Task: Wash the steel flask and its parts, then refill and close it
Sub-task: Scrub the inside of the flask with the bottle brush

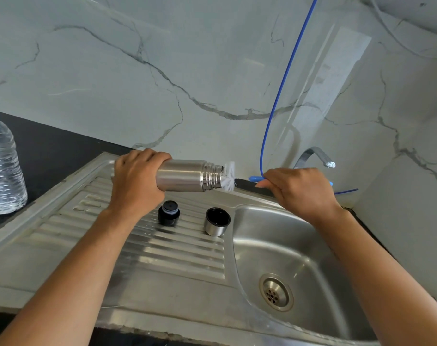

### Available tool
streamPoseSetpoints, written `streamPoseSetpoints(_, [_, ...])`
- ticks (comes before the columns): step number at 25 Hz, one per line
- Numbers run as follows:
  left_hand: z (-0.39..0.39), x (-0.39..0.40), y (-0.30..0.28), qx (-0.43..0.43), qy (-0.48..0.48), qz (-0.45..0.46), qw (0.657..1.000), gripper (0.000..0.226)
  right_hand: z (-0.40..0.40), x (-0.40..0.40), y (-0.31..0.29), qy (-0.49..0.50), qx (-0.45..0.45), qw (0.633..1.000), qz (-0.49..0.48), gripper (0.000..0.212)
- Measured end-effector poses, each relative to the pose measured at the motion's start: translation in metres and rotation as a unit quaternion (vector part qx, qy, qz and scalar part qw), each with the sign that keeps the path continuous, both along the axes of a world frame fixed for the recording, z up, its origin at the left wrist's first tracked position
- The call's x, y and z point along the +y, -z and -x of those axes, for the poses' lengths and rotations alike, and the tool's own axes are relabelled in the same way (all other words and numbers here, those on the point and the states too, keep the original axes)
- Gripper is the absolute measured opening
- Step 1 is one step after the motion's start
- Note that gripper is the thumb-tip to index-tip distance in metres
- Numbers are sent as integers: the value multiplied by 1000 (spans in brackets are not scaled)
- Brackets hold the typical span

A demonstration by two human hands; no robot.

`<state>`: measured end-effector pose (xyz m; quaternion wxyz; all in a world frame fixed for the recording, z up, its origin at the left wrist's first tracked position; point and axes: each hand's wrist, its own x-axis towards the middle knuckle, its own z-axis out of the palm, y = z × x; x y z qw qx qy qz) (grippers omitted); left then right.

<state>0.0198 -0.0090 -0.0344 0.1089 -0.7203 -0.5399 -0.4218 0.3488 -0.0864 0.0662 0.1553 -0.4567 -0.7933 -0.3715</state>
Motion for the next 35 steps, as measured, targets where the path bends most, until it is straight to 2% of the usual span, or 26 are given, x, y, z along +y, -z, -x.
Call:
streamPoseSetpoints(4, [-14,-6,1,-3,55,32,998,79,9,5,7,-39,-29,997,-55,42])
streamPoseSetpoints(7, [-19,-7,2,17,68,10,998,79,15,10,11,-34,-53,998,-16,42])
streamPoseSetpoints(9, [-16,-6,1,25,54,-15,998,79,12,10,6,-21,-26,999,43,51])
streamPoseSetpoints(10, [-13,-6,-1,29,44,-24,998,78,9,11,1,-6,13,994,104,54])
streamPoseSetpoints(12, [-6,-4,-4,22,17,-43,999,77,3,7,-13,24,141,953,268,52])
streamPoseSetpoints(13, [-2,-4,-5,15,2,-51,999,75,0,5,-17,35,187,928,321,47])
streamPoseSetpoints(14, [-1,-4,-4,10,-14,-56,998,74,-1,4,-20,41,202,919,336,44])
streamPoseSetpoints(19, [-17,-11,-4,4,-19,-60,998,73,19,7,-10,60,117,957,259,44])
streamPoseSetpoints(23, [-20,-9,-1,6,24,-31,999,77,20,6,4,-8,-4,996,84,48])
streamPoseSetpoints(27, [-10,-4,-1,-7,42,10,999,77,-8,-3,-14,-38,-10,999,7,45])
streamPoseSetpoints(31, [-19,-9,0,-6,60,40,997,81,6,4,-2,-12,-24,1000,-6,42])
streamPoseSetpoints(34, [-26,-11,1,19,62,24,998,81,19,6,8,12,-33,998,43,46])
streamPoseSetpoints(35, [-26,-11,1,24,56,15,998,80,20,5,6,20,-7,996,85,47])
